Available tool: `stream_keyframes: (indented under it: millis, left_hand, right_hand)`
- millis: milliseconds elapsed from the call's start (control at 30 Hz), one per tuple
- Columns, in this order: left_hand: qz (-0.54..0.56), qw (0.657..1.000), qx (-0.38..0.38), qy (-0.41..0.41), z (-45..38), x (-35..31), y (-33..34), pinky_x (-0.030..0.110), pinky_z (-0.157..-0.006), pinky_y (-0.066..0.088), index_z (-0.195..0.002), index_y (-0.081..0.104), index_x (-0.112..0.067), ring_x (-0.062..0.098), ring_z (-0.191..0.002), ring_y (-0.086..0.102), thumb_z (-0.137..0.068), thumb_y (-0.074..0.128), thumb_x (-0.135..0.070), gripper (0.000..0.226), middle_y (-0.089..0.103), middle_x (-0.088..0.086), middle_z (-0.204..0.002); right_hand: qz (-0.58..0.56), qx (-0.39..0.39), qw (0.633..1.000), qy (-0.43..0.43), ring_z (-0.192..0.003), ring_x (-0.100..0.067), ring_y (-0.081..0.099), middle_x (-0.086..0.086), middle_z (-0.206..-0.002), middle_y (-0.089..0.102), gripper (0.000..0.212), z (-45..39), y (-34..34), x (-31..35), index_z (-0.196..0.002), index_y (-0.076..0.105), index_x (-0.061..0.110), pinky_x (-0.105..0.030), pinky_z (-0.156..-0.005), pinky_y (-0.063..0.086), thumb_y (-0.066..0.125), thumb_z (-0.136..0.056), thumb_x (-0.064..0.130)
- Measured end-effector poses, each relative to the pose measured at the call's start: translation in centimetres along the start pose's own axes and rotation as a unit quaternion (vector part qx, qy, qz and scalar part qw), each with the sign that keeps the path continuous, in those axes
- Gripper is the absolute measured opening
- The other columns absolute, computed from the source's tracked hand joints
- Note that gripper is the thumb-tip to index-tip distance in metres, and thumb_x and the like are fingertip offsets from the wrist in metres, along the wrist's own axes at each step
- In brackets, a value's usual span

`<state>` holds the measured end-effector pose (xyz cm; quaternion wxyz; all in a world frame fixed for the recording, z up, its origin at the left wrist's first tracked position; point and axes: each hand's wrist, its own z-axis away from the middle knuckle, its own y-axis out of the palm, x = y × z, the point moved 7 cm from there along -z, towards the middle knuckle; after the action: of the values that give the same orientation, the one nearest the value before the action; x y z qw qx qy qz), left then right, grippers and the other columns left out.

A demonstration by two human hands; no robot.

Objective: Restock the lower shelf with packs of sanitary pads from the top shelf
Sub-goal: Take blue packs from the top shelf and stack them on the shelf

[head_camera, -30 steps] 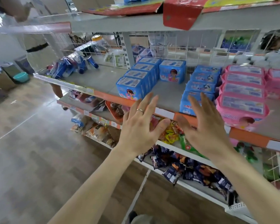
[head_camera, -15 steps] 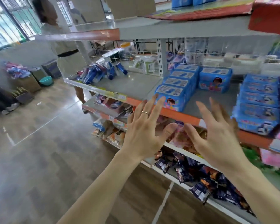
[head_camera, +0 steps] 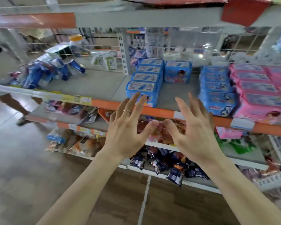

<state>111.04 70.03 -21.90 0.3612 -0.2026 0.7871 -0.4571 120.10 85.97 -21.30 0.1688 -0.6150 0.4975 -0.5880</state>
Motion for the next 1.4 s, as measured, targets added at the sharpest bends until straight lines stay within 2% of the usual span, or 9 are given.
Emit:
stream_keyframes:
  millis: [167, 300, 500, 600, 867, 1067, 1200, 1300, 1400]
  left_hand:
    - [0.042, 0.997, 0.042, 0.043, -1.4, -2.1, 2.5, 0.055, -0.118, 0.021, -0.157, 0.009, -0.043, 0.014, -0.154, 0.008, -0.086, 0.021, -0.081, 0.082, 0.009, -0.015, -0.167]
    - [0.072, 0.993, 0.057, 0.08, -2.5, -5.1, 3.9, 0.053, -0.118, 0.021, -0.157, 0.009, -0.043, 0.015, -0.154, 0.007, -0.086, 0.021, -0.08, 0.081, 0.011, -0.014, -0.167]
    - [0.09, 0.985, 0.073, 0.128, -3.1, -9.3, 6.0, 0.051, -0.117, 0.023, -0.157, 0.012, -0.04, 0.018, -0.154, 0.011, -0.088, 0.02, -0.079, 0.08, 0.012, -0.014, -0.167]
    - [0.093, 0.984, 0.072, 0.135, -3.0, -10.7, 6.9, 0.051, -0.117, 0.024, -0.157, 0.011, -0.042, 0.017, -0.153, 0.012, -0.089, 0.02, -0.077, 0.077, 0.013, -0.014, -0.166]
    - [0.078, 0.989, 0.055, 0.112, -3.2, -13.2, 8.1, 0.051, -0.115, 0.029, -0.157, 0.014, -0.042, 0.017, -0.153, 0.015, -0.09, 0.023, -0.078, 0.077, 0.016, -0.014, -0.166]
    - [0.073, 0.99, 0.051, 0.107, -3.8, -16.3, 9.6, 0.052, -0.114, 0.029, -0.157, 0.014, -0.043, 0.017, -0.152, 0.016, -0.089, 0.021, -0.079, 0.077, 0.018, -0.012, -0.165]
    - [0.063, 0.99, 0.053, 0.112, -4.0, -18.6, 10.7, 0.053, -0.115, 0.029, -0.156, 0.01, -0.044, 0.019, -0.153, 0.015, -0.09, 0.021, -0.078, 0.075, 0.015, -0.013, -0.166]
    - [0.06, 0.991, 0.049, 0.113, -4.6, -20.1, 10.9, 0.055, -0.115, 0.029, -0.157, 0.011, -0.044, 0.02, -0.153, 0.015, -0.089, 0.019, -0.08, 0.077, 0.015, -0.013, -0.166]
    - [0.052, 0.992, 0.035, 0.109, -5.4, -21.5, 10.4, 0.056, -0.114, 0.029, -0.157, 0.014, -0.043, 0.021, -0.152, 0.017, -0.088, 0.021, -0.08, 0.078, 0.017, -0.012, -0.165]
  right_hand:
    - [0.016, -0.029, 0.997, 0.071, -0.155, -0.023, -0.001, 0.003, -0.168, 0.004, 0.071, 1.6, -2.2, -2.1, -0.156, 0.023, 0.035, -0.05, -0.122, 0.01, 0.052, -0.095, 0.057]
    - [0.06, -0.069, 0.99, 0.107, -0.154, -0.024, 0.007, 0.001, -0.167, 0.013, 0.073, 3.1, -4.6, -4.2, -0.155, 0.026, 0.035, -0.061, -0.12, 0.015, 0.045, -0.09, 0.063]
    - [0.101, -0.098, 0.979, 0.144, -0.153, -0.026, 0.011, 0.001, -0.167, 0.014, 0.073, 4.9, -7.1, -6.9, -0.155, 0.028, 0.035, -0.064, -0.117, 0.019, 0.044, -0.09, 0.065]
    - [0.111, -0.099, 0.978, 0.148, -0.152, -0.027, 0.014, 0.002, -0.166, 0.016, 0.073, 5.4, -8.0, -7.9, -0.154, 0.031, 0.034, -0.063, -0.117, 0.019, 0.042, -0.089, 0.065]
    - [0.073, -0.071, 0.987, 0.128, -0.155, -0.02, -0.001, 0.009, -0.168, 0.004, 0.071, 4.8, -9.8, -10.8, -0.156, 0.021, 0.038, -0.055, -0.122, 0.003, 0.045, -0.094, 0.063]
    - [0.057, -0.054, 0.989, 0.124, -0.155, -0.018, -0.006, 0.011, -0.167, 0.002, 0.073, 4.9, -11.5, -14.1, -0.157, 0.018, 0.039, -0.053, -0.124, 0.0, 0.044, -0.093, 0.064]
    - [0.049, -0.052, 0.99, 0.12, -0.155, -0.017, -0.007, 0.011, -0.168, 0.0, 0.077, 4.8, -12.9, -16.3, -0.157, 0.017, 0.041, -0.056, -0.123, 0.002, 0.035, -0.087, 0.069]
    - [0.056, -0.063, 0.991, 0.103, -0.155, -0.02, -0.002, 0.008, -0.168, 0.005, 0.076, 4.4, -14.3, -17.5, -0.156, 0.019, 0.041, -0.06, -0.121, 0.009, 0.033, -0.087, 0.071]
    - [0.044, -0.079, 0.992, 0.09, -0.155, -0.02, -0.003, 0.007, -0.168, 0.007, 0.074, 3.9, -15.9, -18.3, -0.156, 0.022, 0.04, -0.06, -0.122, 0.008, 0.036, -0.089, 0.069]
